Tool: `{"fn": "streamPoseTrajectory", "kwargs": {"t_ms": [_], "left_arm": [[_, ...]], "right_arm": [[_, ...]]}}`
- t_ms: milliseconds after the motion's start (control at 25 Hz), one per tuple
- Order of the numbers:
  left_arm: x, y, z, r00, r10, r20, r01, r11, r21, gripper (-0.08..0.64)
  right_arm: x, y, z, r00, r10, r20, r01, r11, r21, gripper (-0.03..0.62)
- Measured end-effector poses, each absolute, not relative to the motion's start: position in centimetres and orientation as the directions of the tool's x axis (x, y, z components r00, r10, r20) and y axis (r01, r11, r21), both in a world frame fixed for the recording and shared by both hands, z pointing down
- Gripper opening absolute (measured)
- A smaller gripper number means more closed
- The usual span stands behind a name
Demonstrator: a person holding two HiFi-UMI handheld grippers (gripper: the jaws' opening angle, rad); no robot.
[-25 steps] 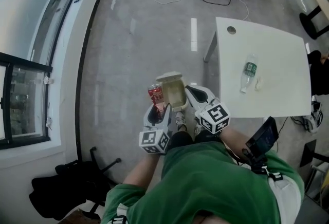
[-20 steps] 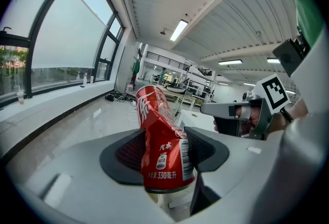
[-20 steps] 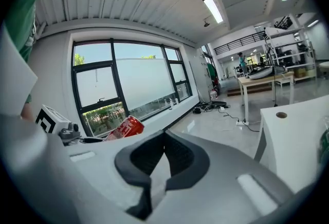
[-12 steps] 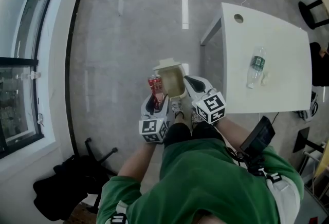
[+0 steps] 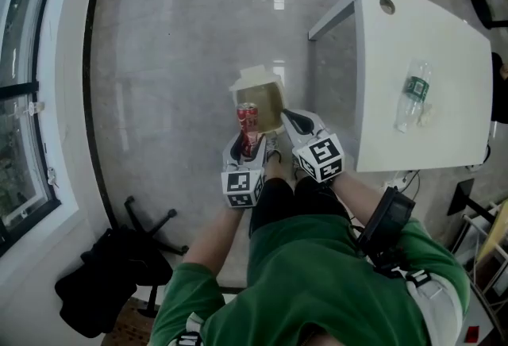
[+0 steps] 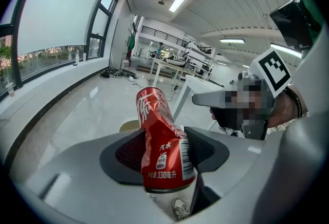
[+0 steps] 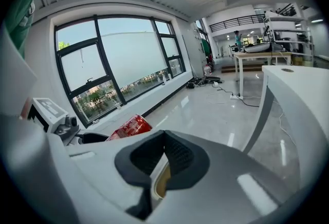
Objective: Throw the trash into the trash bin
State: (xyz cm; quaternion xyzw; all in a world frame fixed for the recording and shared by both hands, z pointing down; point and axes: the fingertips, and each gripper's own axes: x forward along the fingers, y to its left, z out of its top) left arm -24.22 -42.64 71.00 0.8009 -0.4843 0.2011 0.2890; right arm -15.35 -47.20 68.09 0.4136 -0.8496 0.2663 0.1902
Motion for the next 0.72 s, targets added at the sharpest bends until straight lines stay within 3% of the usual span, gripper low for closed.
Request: {"fn": "streamPoseTrajectory", "kwargs": {"t_ms": [720], "left_arm": [[-23.6,-41.5,85.4,0.468,-0.528,0.709,-0.865,-0.44,0.243,0.245]], "right_arm": [[-16.0,-46.0,84.1,-0.537,-0.493,0.685,-0.821,0.492,-0.29,0.003]]}}
